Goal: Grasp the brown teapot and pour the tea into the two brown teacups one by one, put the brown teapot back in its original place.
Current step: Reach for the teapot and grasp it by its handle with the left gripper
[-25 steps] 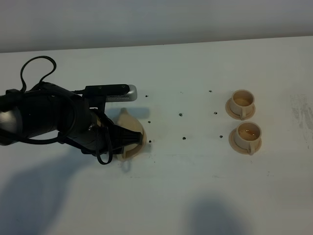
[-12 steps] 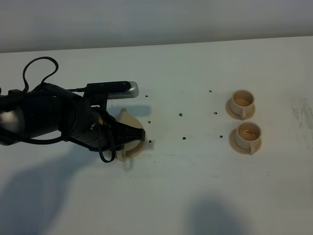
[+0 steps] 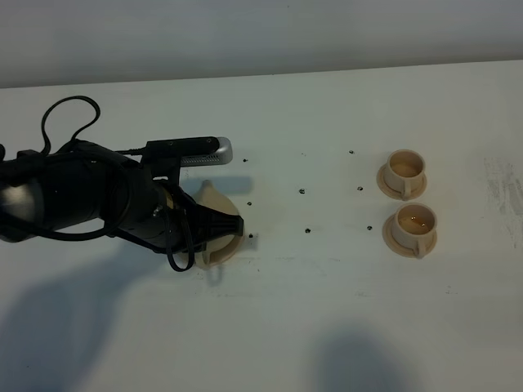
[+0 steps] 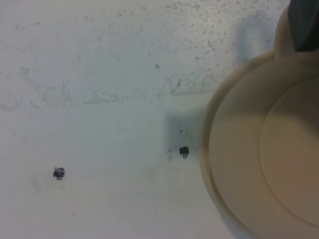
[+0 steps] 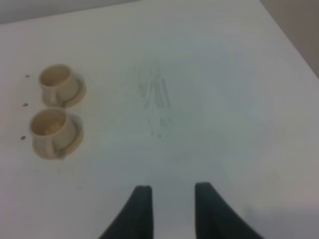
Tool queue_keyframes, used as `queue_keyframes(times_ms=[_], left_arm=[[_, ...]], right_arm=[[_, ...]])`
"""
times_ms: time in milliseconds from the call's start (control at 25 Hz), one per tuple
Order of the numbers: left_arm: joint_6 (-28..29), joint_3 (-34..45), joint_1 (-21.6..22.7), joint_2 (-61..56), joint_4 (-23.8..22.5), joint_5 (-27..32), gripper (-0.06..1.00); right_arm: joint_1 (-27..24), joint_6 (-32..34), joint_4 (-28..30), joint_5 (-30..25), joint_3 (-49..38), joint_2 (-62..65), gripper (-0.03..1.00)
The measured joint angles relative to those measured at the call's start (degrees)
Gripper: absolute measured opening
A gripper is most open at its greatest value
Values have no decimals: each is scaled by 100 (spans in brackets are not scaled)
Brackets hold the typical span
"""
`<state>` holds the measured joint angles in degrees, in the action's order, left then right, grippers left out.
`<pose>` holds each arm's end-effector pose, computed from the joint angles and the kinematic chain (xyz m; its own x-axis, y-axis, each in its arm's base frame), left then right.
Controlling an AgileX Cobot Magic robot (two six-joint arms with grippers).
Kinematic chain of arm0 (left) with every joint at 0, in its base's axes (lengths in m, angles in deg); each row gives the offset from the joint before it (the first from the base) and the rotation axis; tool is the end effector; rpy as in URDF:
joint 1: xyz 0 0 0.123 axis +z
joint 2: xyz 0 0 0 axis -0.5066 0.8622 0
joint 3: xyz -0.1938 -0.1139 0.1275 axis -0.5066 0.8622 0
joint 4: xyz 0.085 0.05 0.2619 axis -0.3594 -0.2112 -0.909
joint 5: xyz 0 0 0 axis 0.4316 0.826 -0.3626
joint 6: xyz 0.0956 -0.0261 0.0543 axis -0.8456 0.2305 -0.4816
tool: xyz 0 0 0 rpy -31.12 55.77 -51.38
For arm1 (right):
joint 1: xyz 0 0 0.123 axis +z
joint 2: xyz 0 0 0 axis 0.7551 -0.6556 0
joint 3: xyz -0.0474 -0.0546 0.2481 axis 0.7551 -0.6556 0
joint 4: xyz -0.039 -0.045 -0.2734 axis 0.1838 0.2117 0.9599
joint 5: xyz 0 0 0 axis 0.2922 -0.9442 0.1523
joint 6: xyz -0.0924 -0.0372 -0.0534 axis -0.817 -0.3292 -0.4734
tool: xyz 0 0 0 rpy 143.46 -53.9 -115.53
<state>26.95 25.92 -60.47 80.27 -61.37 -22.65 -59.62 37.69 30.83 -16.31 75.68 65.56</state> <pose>0.3125 -0.1798 0.0965 -0.9069 0.1099 -0.4068 0.1850 0.9712 -0.1499 0.0602 -0.0076 0.2810 -0.4597 0.1776 -0.8701 0.1980 0.9756 0.0946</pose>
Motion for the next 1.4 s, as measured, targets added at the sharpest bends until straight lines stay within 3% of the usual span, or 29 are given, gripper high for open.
queue_keyframes(times_ms=[400,960,1040,1160,1400], left_arm=[[0,0,0,0,0,123,24],[0,-65,0,190,94,18,25],[0,-92,0,190,94,31,24],[-59,-98,0,190,94,60,12],[-393,-104,0,190,94,104,12]], right_arm=[[0,0,0,0,0,0,22],[0,0,0,0,0,0,22],[0,0,0,0,0,0,22],[0,0,0,0,0,0,22],[0,0,0,0,0,0,22]])
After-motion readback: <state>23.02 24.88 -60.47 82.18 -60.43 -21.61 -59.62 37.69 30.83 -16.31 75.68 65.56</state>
